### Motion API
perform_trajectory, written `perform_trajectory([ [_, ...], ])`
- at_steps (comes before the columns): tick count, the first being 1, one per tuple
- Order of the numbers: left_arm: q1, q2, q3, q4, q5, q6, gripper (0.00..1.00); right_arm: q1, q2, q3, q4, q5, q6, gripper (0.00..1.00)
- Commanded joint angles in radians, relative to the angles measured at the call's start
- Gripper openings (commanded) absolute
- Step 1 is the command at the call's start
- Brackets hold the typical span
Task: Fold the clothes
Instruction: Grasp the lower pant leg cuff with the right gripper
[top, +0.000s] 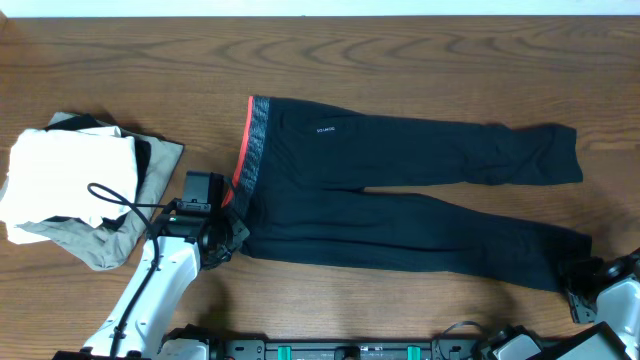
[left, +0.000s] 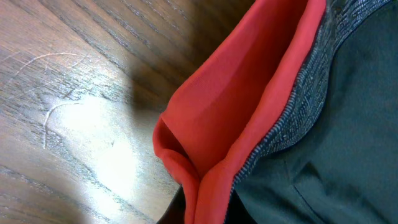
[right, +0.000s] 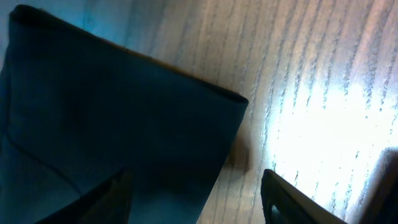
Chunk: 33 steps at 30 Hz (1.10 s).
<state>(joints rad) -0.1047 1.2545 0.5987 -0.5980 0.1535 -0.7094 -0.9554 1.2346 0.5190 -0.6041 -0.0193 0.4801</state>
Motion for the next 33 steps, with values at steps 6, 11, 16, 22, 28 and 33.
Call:
perform_trajectory([
  [6,0.003,-0.007,-0.006,-0.003,-0.007,0.006,0.06,-0.008,-0.004,-0.082,0.082,0.045,0.040,0.52],
  [11,0.003,-0.007,-0.006,-0.003,-0.007,0.006,0.06,-0.008,-0.004,-0.098,0.113,0.046,0.039,0.49],
  [16,0.003,-0.007,-0.006,-0.003,-0.007,0.006,0.06,-0.007,-0.004,-0.098,0.141,0.046,0.040,0.48],
  [22,0.003,-0.007,-0.006,-0.003,-0.007,0.006,0.06,-0.007,-0.004,-0.117,0.193,0.045,0.048,0.45],
  [28,0.003,-0.007,-0.006,-0.003,-0.007,0.006,0.06,-0.006,0.016,-0.163,0.261,0.043,0.051,0.30],
  [33,0.003,-0.007,-0.006,-0.003,-0.007,0.006,0.06,-0.006,0.047,-0.162,0.280,-0.031,0.044,0.01],
])
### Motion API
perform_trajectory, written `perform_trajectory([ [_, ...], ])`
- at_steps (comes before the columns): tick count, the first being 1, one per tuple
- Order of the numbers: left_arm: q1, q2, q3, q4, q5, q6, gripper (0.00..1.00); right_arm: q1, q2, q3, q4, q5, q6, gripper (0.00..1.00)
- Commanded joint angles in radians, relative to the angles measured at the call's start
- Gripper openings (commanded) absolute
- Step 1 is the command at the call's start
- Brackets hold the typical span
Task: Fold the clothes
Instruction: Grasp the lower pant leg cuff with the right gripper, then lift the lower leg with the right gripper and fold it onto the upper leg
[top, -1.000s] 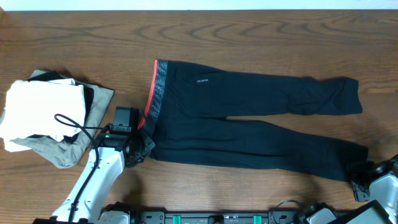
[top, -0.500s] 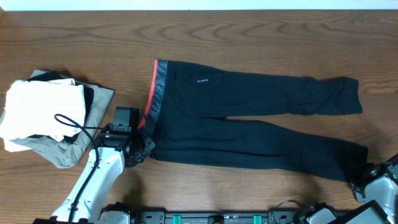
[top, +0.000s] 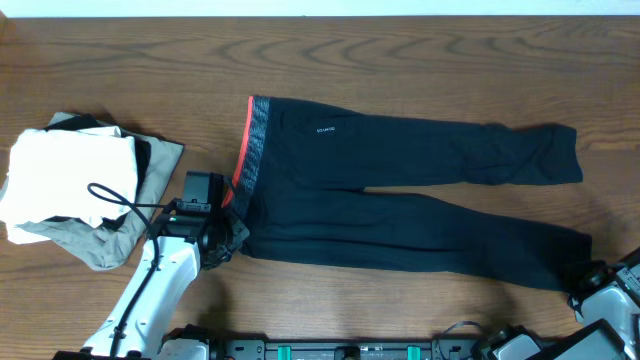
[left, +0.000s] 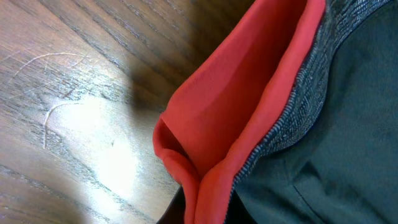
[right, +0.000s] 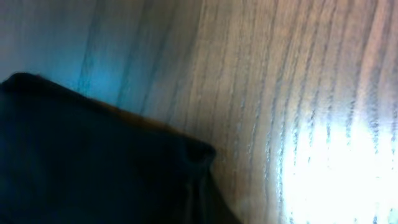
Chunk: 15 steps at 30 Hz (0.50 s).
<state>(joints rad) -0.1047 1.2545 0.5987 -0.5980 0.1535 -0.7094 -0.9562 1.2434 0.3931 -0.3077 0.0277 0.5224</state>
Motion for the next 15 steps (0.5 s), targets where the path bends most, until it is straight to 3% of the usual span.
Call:
perform_trajectory([
  [1,0.003,-0.008,-0.005,-0.003,-0.007,0.006,0.06,-0.006,0.037,-0.032,-0.017,-0.115,-0.010,0.01],
  [4,0.003,-0.015,0.000,-0.003,-0.008,0.039,0.06,-0.005,0.030,0.013,-0.050,-0.226,-0.043,0.01],
  [9,0.003,-0.061,0.049,-0.056,-0.008,0.055,0.06,-0.006,-0.011,0.231,-0.301,-0.311,-0.051,0.01],
  [15,0.003,-0.240,0.075,-0.140,-0.009,0.055,0.06,-0.006,-0.043,0.535,-0.573,-0.320,-0.109,0.01],
])
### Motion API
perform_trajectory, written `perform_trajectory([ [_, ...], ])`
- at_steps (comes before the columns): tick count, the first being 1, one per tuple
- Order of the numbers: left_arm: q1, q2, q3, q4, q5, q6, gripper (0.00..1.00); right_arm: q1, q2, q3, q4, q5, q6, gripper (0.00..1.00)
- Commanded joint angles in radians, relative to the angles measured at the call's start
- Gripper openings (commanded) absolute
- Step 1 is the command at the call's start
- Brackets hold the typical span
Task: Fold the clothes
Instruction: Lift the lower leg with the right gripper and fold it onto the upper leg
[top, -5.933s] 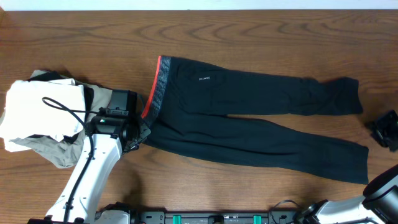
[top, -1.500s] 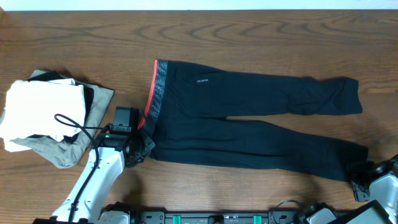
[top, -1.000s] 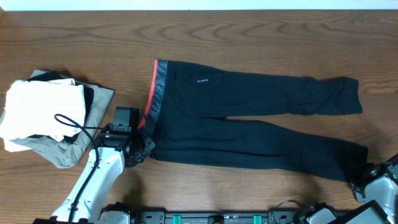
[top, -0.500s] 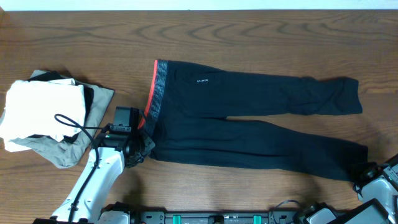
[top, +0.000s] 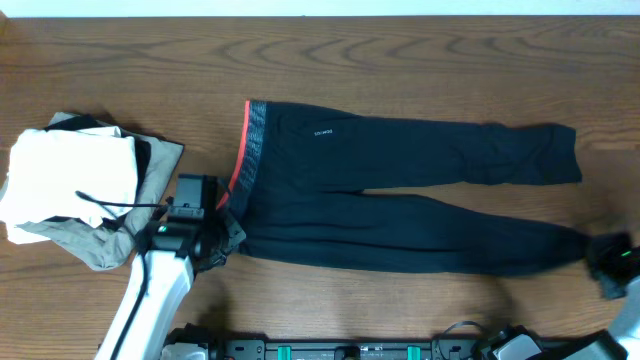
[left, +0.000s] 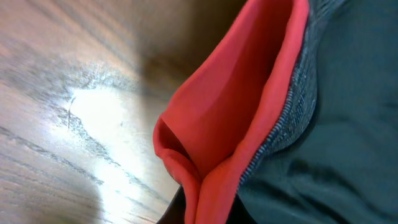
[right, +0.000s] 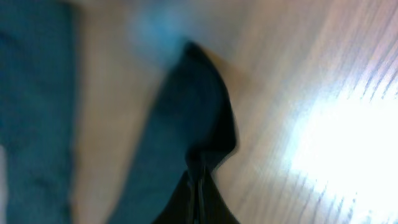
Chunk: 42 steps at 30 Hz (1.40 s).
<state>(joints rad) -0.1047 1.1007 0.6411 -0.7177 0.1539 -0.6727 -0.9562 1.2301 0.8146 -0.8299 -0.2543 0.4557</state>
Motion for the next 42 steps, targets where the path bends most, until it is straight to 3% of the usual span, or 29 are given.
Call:
perform_trajectory([
  [1,0.003,-0.120,0.033,-0.024,-0.017,0.018,0.06,-0.005,-0.032,0.145,-0.071,-0.047,-0.042,0.01],
  [7,0.004,-0.307,0.033,0.006,-0.190,0.018,0.06,0.009,-0.031,0.220,-0.089,-0.103,-0.038,0.01],
  [11,0.004,-0.331,0.033,0.085,-0.203,0.018,0.06,0.035,-0.031,0.220,-0.053,-0.101,-0.022,0.01],
  [21,0.004,-0.165,0.033,0.367,-0.204,0.018,0.06,0.161,-0.012,0.220,0.102,-0.077,0.079,0.01],
  [28,0.004,-0.021,0.033,0.591,-0.203,0.018,0.06,0.270,0.120,0.220,0.222,-0.056,0.124,0.01],
  [36,0.004,0.049,0.034,0.633,-0.203,0.018,0.06,0.305,0.199,0.223,0.292,-0.035,0.134,0.01],
  [42,0.004,-0.006,0.040,0.625,-0.200,0.018,0.06,0.301,0.178,0.327,0.219,-0.033,0.119,0.01],
])
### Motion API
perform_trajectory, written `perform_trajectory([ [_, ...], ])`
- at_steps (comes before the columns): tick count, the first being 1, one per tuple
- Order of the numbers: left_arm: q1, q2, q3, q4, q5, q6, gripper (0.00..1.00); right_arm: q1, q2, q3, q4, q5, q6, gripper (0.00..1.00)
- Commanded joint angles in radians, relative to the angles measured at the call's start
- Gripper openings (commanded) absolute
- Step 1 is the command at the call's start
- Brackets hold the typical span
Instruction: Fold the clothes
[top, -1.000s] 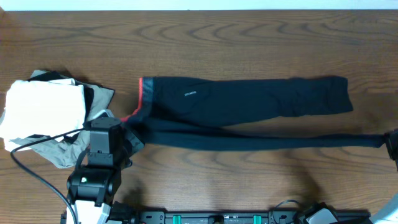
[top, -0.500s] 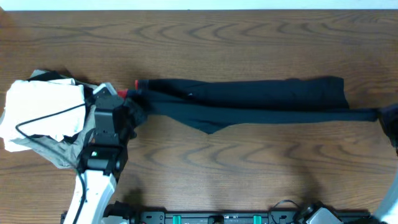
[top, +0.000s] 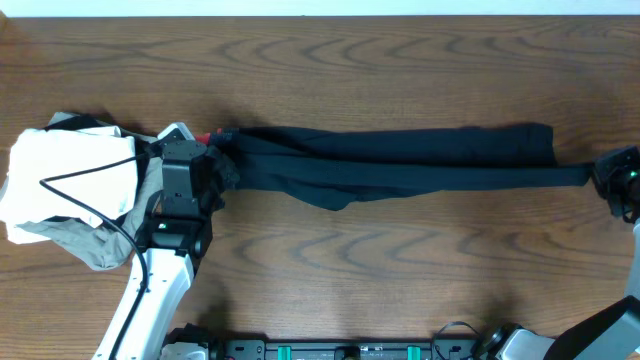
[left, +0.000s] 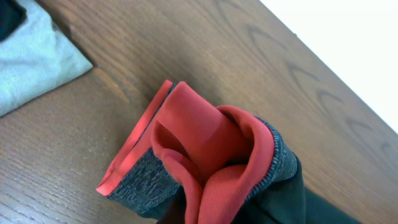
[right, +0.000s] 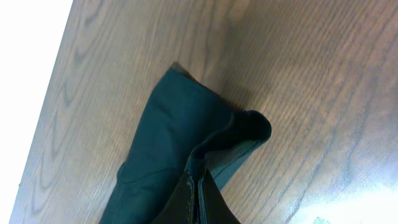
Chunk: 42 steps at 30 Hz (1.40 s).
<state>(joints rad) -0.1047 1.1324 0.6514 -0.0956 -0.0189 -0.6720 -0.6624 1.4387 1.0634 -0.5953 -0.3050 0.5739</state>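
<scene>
Black pants (top: 400, 158) with a grey and red waistband (left: 205, 155) stretch in a narrow band across the middle of the table, one leg laid over the other. My left gripper (top: 208, 163) is shut on the waistband at the left end. At the right end my right gripper (top: 612, 178) is shut on a leg cuff (right: 205, 134), which hangs a little above the wood. The other cuff (top: 540, 135) lies on the table just beyond it.
A pile of other clothes (top: 70, 185), white on top of beige and dark pieces, sits at the table's left edge beside the left arm. The wooden table (top: 380, 60) runs on behind the pants to its far edge.
Both grippers have moved away from me with the near half of the pants. The spread-out pants now lie doubled lengthwise, near leg over far leg, and pulled taut.
The pants lay flat with both legs apart, my left gripper shut on the waistband's near corner and my right open at the near cuff. Then the right was shut on that cuff. Then both ends were lifted slightly, and now the near leg lies over the far one.
</scene>
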Motion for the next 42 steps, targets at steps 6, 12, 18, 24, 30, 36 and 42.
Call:
perform_trajectory([
  [6,0.004,-0.095,0.029,-0.080,-0.026,0.017,0.06,0.006,-0.035,0.217,-0.167,0.048,-0.014,0.01],
  [12,0.004,-0.151,0.029,-0.193,-0.003,0.017,0.06,-0.004,-0.042,0.259,-0.295,0.066,-0.040,0.01],
  [18,0.004,-0.197,0.029,-0.256,0.035,0.017,0.06,-0.011,-0.046,0.259,-0.410,0.125,-0.095,0.01],
  [24,0.005,-0.170,0.029,-0.213,-0.027,0.018,0.06,-0.004,-0.039,0.259,-0.401,0.171,-0.109,0.01],
  [30,0.005,-0.029,0.029,-0.123,-0.027,0.017,0.06,0.027,0.048,0.259,-0.360,0.174,-0.107,0.01],
  [36,0.005,0.105,0.029,0.056,-0.027,0.017,0.06,0.074,0.198,0.259,-0.266,0.174,-0.099,0.01],
  [42,0.005,0.253,0.029,0.245,-0.027,0.017,0.06,0.136,0.342,0.259,-0.130,0.175,-0.086,0.01],
])
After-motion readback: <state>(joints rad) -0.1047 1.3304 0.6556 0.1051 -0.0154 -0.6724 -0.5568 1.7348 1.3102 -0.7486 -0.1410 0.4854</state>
